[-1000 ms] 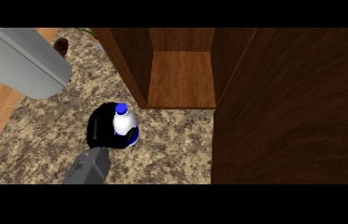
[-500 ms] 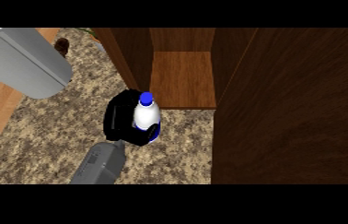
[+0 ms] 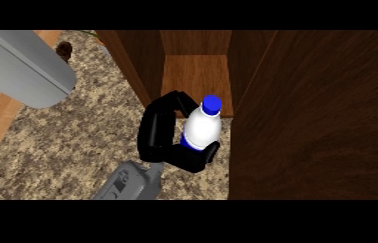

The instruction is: Pick up the bottled water, place it into the cabinet and close the cabinet

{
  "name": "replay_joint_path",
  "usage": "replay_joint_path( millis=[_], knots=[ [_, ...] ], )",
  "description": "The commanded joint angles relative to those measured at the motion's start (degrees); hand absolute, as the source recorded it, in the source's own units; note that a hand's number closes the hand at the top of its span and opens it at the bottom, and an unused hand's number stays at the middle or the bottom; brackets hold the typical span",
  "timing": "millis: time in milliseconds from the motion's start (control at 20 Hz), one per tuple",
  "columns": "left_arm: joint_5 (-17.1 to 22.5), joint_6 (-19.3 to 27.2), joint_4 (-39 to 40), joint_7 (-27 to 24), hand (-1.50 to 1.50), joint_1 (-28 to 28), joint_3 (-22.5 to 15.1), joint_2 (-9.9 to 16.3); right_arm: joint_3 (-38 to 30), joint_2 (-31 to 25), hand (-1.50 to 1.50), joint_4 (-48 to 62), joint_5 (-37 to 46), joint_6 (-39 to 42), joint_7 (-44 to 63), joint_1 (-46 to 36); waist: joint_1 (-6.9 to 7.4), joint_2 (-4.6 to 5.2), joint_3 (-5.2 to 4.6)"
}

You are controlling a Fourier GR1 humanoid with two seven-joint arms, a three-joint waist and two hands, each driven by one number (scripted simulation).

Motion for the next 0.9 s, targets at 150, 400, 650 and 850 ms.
replay_joint_path(
  millis=[150,400,650,850],
  knots=[
    [0.39,20.96,-2.0,6.55,1.5,-13.02,-7.37,-0.01,-2.12,-0.73,-1.5,-4.36,-5.19,-0.31,3.97,-2.41,-1.03,0.35,-0.03],
    [0.94,23.58,6.0,8.45,1.5,-21.83,-4.36,-0.01,-3.26,-0.07,-1.5,-2.93,-5.14,0.11,3.65,-3.98,-1.23,0.43,-0.03],
    [0.8,21.01,13.55,6.72,1.5,-23.72,-1.44,-0.01,-3.58,-0.25,-1.5,-6.4,-7.51,-0.75,7.76,-4.13,-1.24,0.62,-0.07],
    [1.95,18.63,21.43,5.36,1.5,-27.56,1.74,-0.01,-6.13,-1.39,-1.5,-5.15,-8.94,-0.63,7.55,-6.23,-1.57,0.87,-0.08]
  ],
)
